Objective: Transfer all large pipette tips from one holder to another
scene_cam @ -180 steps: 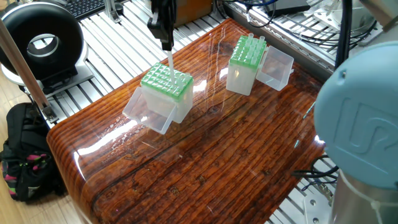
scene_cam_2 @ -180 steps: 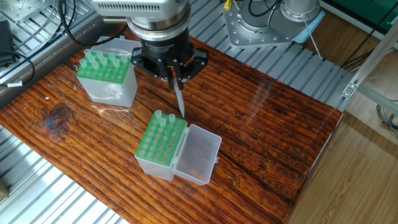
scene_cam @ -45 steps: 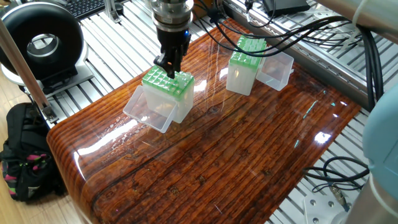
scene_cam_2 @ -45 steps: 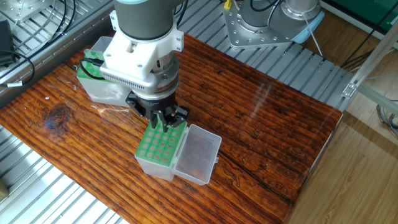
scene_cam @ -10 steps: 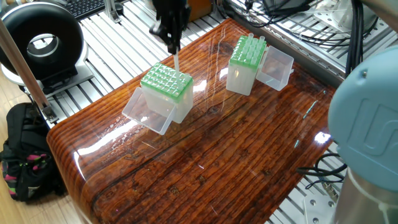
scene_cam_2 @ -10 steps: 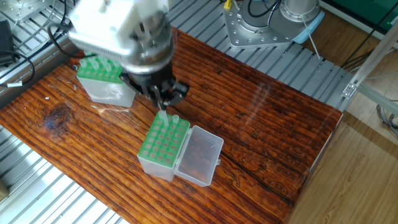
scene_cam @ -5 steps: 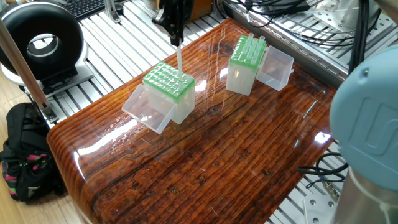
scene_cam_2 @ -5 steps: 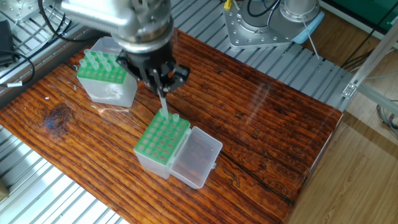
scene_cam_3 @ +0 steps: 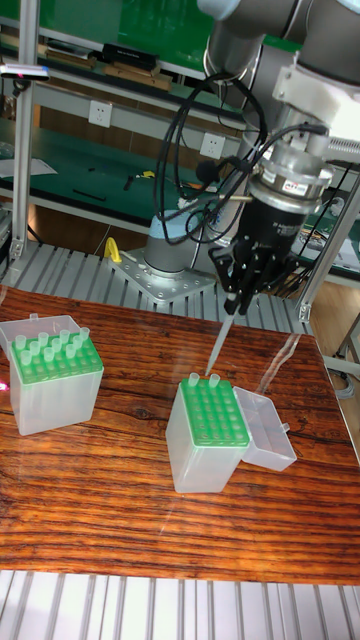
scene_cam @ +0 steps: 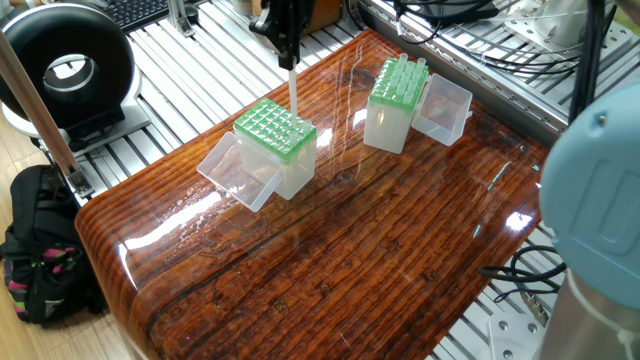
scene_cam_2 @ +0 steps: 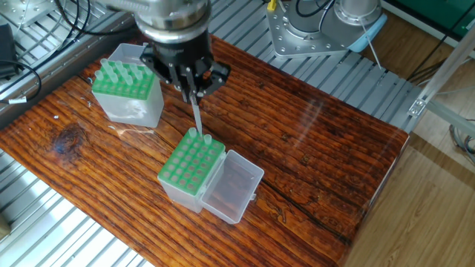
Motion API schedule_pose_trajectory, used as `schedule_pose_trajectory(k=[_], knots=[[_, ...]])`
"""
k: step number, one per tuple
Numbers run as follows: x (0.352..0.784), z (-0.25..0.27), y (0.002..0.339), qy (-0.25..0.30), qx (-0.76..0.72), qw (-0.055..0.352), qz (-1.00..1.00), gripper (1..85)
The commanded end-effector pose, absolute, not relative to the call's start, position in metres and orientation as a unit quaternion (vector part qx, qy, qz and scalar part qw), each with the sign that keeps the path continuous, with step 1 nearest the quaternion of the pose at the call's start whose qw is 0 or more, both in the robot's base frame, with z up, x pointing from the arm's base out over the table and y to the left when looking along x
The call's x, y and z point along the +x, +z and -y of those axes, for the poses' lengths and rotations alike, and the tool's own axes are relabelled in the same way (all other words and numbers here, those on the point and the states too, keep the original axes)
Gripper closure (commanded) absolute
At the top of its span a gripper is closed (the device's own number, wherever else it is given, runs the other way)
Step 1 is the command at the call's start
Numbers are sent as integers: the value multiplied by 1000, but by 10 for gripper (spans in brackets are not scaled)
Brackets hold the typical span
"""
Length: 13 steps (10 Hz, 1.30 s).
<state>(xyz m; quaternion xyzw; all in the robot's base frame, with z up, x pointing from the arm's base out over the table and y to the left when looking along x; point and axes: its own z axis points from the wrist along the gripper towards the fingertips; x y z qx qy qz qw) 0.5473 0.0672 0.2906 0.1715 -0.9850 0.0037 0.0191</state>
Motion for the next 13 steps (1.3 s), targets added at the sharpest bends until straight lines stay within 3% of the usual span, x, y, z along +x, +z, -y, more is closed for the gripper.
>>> schedule_pose_trajectory(k=[1,3,7,10,13], knots=[[525,-56,298,15,195,46,980,827],[511,-27,293,32,241,65,968,840],[507,9,273,36,285,40,957,847],[510,-23,269,-26,247,11,969,823],[517,-22,269,-21,191,0,981,843]])
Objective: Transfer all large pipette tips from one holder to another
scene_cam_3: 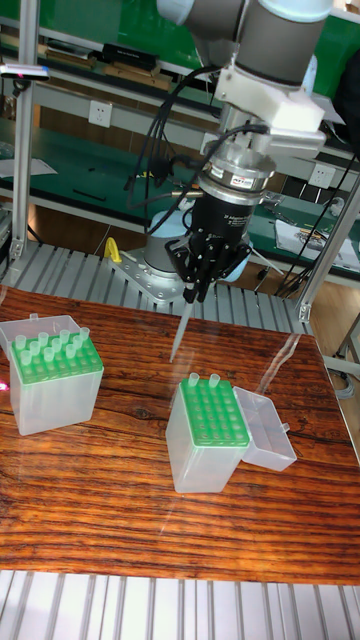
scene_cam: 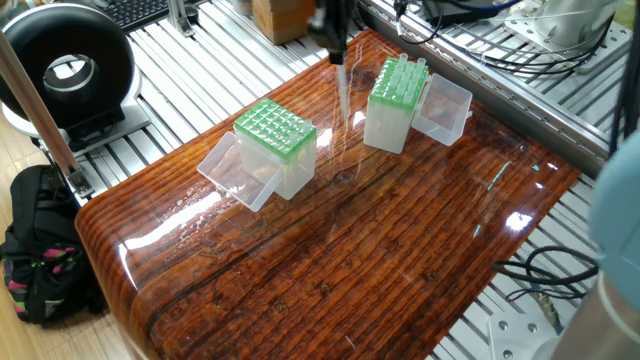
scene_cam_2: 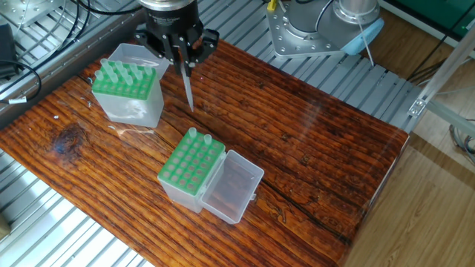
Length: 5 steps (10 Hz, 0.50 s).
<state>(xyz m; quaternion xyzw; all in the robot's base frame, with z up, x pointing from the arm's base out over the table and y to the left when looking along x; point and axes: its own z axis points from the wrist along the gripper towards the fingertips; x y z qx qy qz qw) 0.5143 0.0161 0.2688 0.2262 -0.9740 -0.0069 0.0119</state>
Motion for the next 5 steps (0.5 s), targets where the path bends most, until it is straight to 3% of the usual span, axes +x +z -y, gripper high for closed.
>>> schedule_pose_trajectory(k=[1,3,5], knots=[[517,-18,268,-13,189,2,982,847],[514,-14,270,-14,205,8,979,847],[527,28,288,-22,226,4,974,847]])
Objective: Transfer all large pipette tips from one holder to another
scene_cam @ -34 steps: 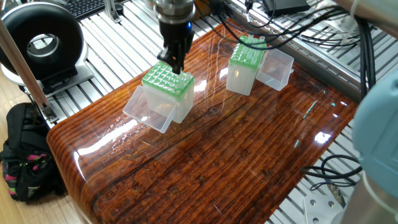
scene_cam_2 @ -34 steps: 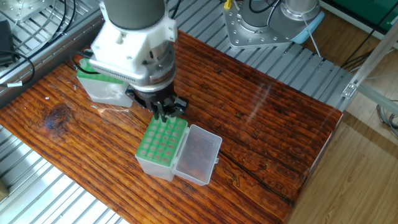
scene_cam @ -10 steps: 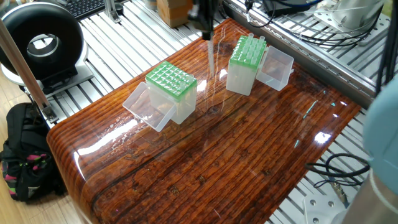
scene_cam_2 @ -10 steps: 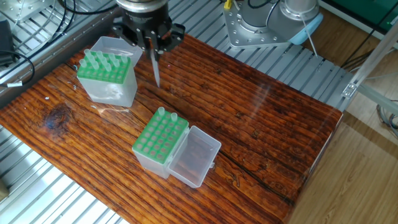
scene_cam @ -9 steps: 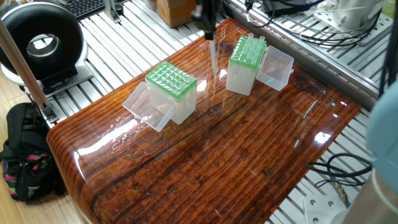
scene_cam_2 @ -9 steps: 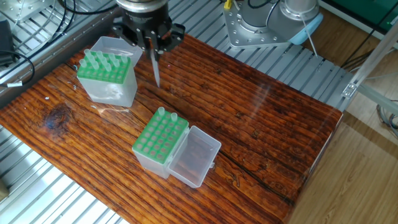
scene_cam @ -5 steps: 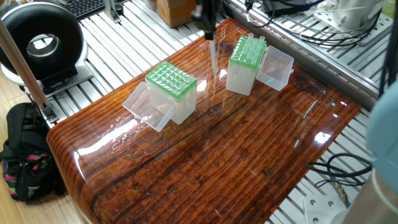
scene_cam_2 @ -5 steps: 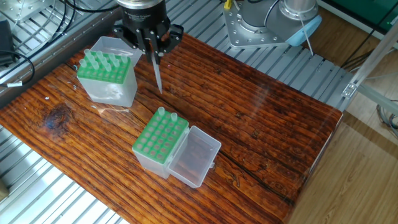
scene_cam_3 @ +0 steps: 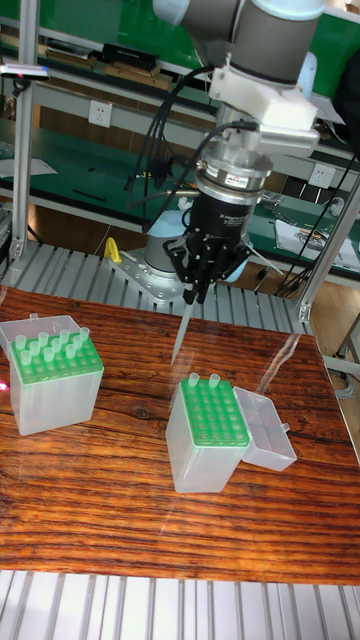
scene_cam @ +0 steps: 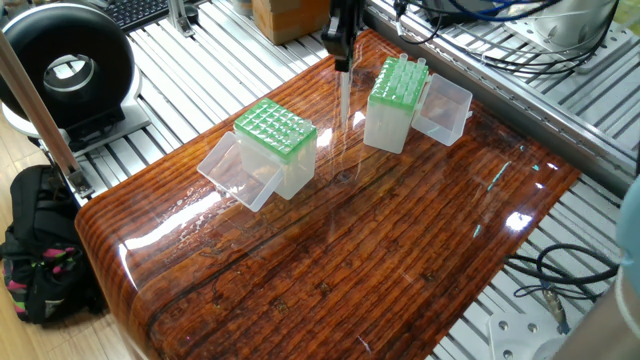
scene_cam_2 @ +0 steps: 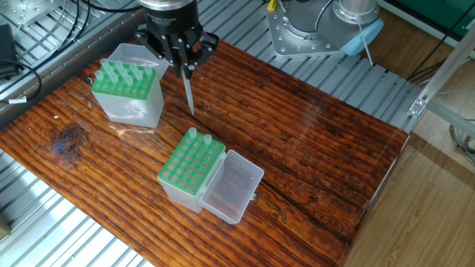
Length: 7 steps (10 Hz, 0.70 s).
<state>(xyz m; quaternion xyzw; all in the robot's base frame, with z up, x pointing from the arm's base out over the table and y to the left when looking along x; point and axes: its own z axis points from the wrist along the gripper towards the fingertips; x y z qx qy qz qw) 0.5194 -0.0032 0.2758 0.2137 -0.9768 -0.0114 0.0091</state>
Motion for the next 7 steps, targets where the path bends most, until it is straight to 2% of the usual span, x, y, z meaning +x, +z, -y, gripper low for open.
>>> schedule_pose_trajectory(k=[1,3,5,6,7], knots=[[536,47,292,-15,239,-9,971,847],[548,70,294,8,263,-33,964,847],[541,84,290,19,274,-30,961,847],[539,95,292,43,286,-27,957,847],[538,92,292,37,285,-26,957,847]])
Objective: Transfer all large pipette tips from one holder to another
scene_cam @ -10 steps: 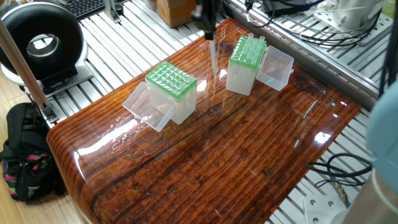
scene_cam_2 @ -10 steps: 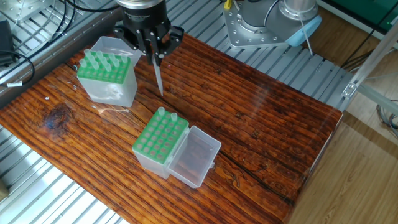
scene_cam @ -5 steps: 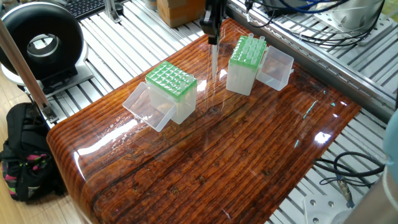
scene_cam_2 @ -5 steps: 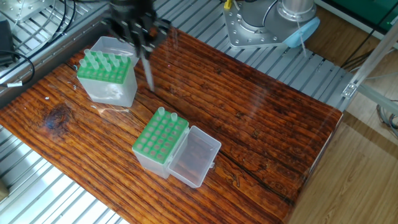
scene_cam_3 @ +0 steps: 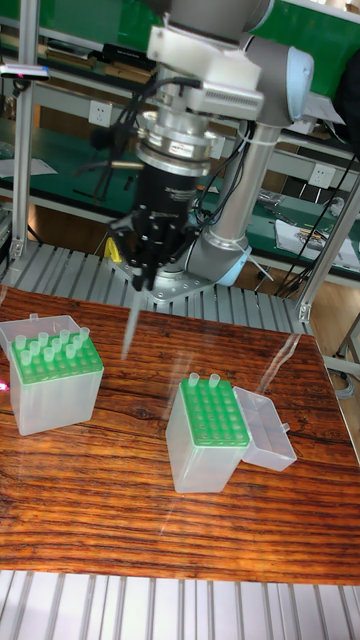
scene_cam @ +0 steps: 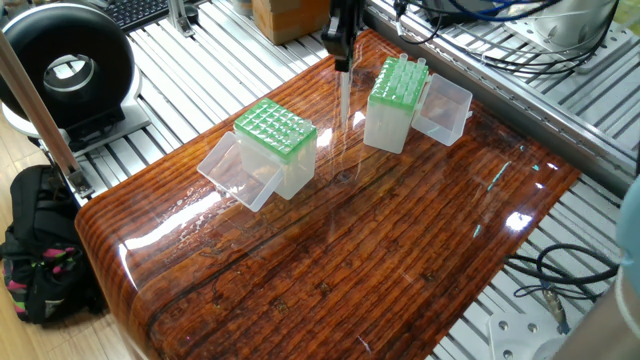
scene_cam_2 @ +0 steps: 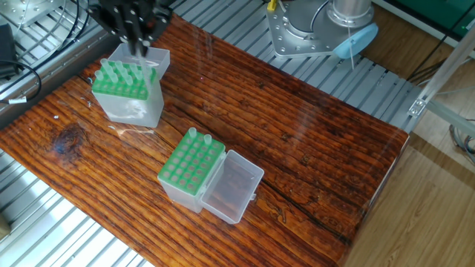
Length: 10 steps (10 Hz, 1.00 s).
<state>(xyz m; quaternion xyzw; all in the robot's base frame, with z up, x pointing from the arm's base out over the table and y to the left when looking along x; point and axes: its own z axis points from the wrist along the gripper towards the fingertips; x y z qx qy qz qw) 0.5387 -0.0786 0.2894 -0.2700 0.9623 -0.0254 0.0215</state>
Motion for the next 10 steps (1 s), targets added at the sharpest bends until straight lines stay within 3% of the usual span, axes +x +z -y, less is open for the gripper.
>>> schedule_pose_trajectory(k=[1,10], knots=[[538,94,292,-41,-285,24,-957,847],[527,111,275,-38,-305,-4,-952,847]])
